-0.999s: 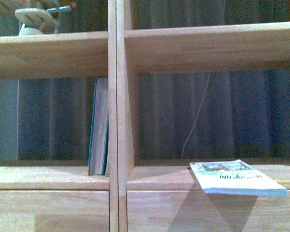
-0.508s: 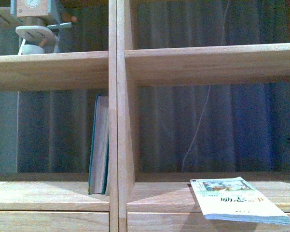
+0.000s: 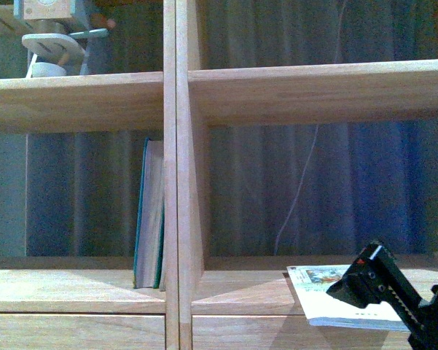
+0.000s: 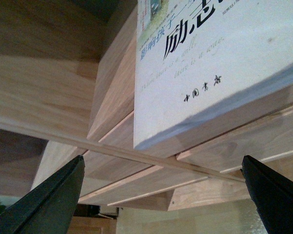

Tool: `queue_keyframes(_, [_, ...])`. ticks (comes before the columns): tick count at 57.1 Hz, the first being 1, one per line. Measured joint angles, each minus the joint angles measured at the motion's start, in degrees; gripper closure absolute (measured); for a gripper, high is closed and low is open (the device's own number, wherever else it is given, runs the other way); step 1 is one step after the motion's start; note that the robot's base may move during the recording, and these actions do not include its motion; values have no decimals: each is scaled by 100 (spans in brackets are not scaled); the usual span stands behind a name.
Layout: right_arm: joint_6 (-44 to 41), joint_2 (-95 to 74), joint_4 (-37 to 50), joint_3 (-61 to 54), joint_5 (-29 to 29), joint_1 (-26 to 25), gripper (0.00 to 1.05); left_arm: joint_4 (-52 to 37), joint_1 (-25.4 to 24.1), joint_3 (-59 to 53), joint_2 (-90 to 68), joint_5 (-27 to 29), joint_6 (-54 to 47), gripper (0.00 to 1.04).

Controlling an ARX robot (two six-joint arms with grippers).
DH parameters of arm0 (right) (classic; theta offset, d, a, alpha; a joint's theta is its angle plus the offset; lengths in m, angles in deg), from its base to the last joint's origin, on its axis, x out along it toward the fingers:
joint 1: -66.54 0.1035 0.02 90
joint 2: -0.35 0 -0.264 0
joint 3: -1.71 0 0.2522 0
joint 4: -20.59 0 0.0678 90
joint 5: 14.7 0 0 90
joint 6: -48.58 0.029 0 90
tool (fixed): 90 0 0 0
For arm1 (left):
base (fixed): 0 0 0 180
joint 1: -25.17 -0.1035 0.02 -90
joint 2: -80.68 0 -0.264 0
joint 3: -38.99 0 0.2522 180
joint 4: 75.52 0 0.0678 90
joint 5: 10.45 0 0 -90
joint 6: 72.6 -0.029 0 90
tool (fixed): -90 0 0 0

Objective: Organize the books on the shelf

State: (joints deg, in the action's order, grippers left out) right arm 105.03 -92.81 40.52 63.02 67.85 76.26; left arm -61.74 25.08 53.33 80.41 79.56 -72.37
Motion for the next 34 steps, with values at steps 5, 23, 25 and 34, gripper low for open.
queue_keyframes(5, [219,-334,0,304,63,22,7,0,0,0,0,0,0,7])
queue_keyframes(23, [413,-1049,-422,1523,487,-105,7,0,0,0,0,2,0,7])
queue_keyframes(25, [389,-1058,-518,1598,531,-133,10,0,0,0,0,0,0,7])
queue_keyframes(34, [293,-1058,-623,1703,562,-210,37,0,0,0,0,0,0,7])
